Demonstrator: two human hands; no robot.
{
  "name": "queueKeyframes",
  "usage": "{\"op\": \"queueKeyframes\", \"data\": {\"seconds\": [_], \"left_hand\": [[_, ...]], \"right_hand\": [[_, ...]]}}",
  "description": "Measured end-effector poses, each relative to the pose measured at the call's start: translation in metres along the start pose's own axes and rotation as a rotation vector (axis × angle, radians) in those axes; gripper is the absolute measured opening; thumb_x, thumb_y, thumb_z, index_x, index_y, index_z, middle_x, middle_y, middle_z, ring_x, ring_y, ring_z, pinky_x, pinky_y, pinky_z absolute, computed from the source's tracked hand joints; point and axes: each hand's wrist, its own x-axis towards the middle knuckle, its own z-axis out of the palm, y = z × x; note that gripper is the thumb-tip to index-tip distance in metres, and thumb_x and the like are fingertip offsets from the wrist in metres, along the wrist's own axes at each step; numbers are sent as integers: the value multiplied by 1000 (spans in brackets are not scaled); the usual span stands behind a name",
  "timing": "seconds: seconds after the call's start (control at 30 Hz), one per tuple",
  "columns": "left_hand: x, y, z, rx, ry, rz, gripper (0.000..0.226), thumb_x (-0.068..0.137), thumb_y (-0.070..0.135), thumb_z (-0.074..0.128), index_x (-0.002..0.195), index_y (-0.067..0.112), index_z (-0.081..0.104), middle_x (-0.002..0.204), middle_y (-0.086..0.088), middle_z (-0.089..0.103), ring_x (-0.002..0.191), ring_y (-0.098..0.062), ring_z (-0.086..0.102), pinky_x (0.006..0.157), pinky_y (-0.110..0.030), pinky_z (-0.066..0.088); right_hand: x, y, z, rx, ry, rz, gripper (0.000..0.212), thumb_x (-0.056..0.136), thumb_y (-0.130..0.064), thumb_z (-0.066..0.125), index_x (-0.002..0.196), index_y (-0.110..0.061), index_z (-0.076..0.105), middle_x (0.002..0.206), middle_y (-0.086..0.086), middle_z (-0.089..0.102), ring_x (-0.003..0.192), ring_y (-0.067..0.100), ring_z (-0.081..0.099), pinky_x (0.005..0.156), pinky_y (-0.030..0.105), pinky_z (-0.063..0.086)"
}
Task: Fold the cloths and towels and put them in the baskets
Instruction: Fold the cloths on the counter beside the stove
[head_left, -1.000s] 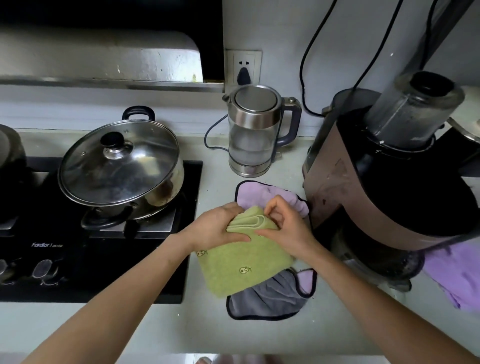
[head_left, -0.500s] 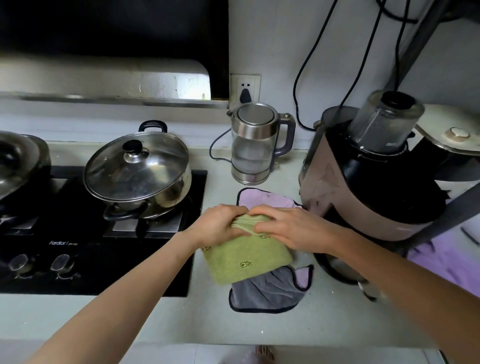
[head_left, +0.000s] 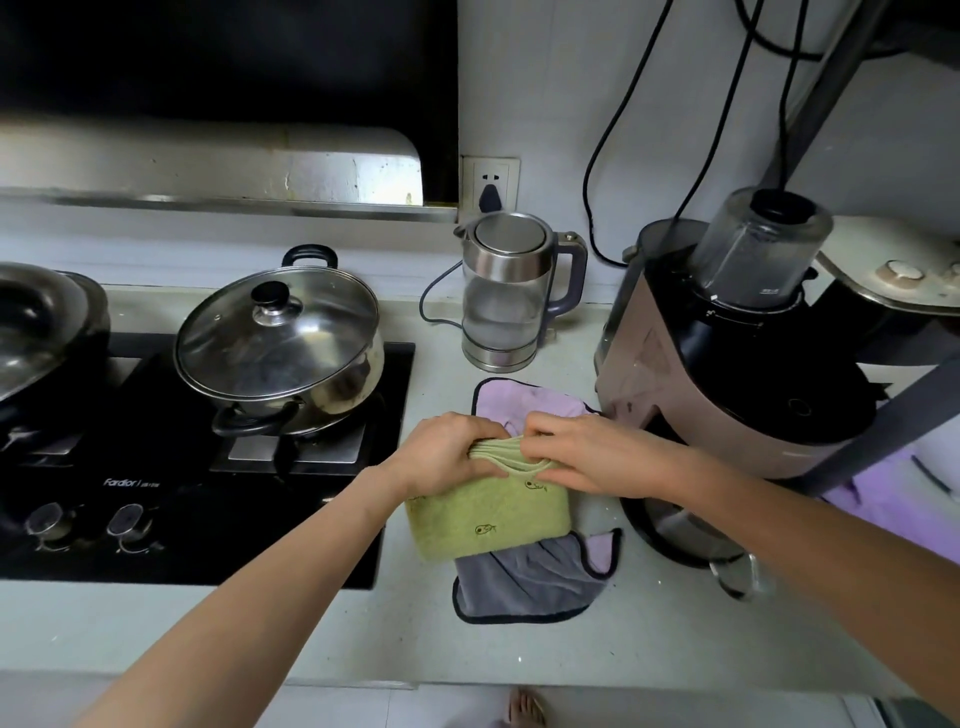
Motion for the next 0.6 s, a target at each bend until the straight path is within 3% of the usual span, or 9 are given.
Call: {"op": "queueKeyframes", "data": {"seconds": [0.07, 0.13, 0.2, 0.27, 0.4, 0.5, 0.6], "left_hand": [[0, 2, -3, -28, -16, -1, 34, 82, 51, 65, 113, 37, 60, 103, 19, 66, 97, -11, 60, 86, -37, 48], [-2, 5, -7, -52, -18, -5, 30, 86, 49, 62, 112, 36, 58, 95, 18, 64, 91, -11, 59, 85, -37, 48], [-5, 9, -11, -79, -21, -11, 27, 92, 45, 56, 113, 30, 53, 91, 13, 63, 86, -14, 57, 83, -37, 47], [-8, 15, -14, -127, -19, -24, 28, 94, 48, 51, 112, 28, 47, 90, 8, 62, 85, -16, 56, 80, -35, 46], [-8, 21, -21, -227, 118, -23, 17, 90, 55, 51, 100, 46, 41, 85, 15, 61, 85, -10, 59, 78, -33, 47], [-7, 21, -33, -271, 179, 8, 6, 95, 44, 50, 99, 47, 45, 80, 27, 58, 79, 2, 55, 73, -26, 43], [-7, 15, -42, -402, 250, 8, 7, 98, 34, 49, 94, 40, 48, 80, 25, 56, 77, 5, 53, 72, -19, 41]], "right_hand": [[2, 0, -2, 177, 70, 85, 10, 93, -22, 56, 90, -19, 47, 95, -7, 45, 71, 2, 38, 66, 29, 35], [6, 2, -4, 332, 169, 170, 14, 89, -15, 59, 84, -16, 46, 87, -5, 48, 74, 1, 45, 65, 30, 37], [11, 2, -7, 504, 260, 237, 16, 87, -10, 61, 83, -18, 47, 86, -1, 53, 76, 18, 56, 66, 33, 46], [16, 2, -13, 684, 349, 295, 21, 85, -8, 63, 83, -23, 49, 87, 0, 55, 71, 24, 57, 63, 36, 48], [25, 3, -26, 846, 495, 333, 32, 78, -6, 72, 92, -24, 50, 91, -6, 58, 83, 14, 59, 75, 33, 52], [23, 7, -29, 1042, 554, 373, 45, 79, -9, 75, 114, -21, 49, 107, -1, 61, 78, 11, 67, 78, 32, 53], [12, 14, -23, 957, 484, 413, 52, 83, -25, 71, 128, -24, 45, 130, -8, 52, 93, 7, 68, 87, 27, 52]]}}
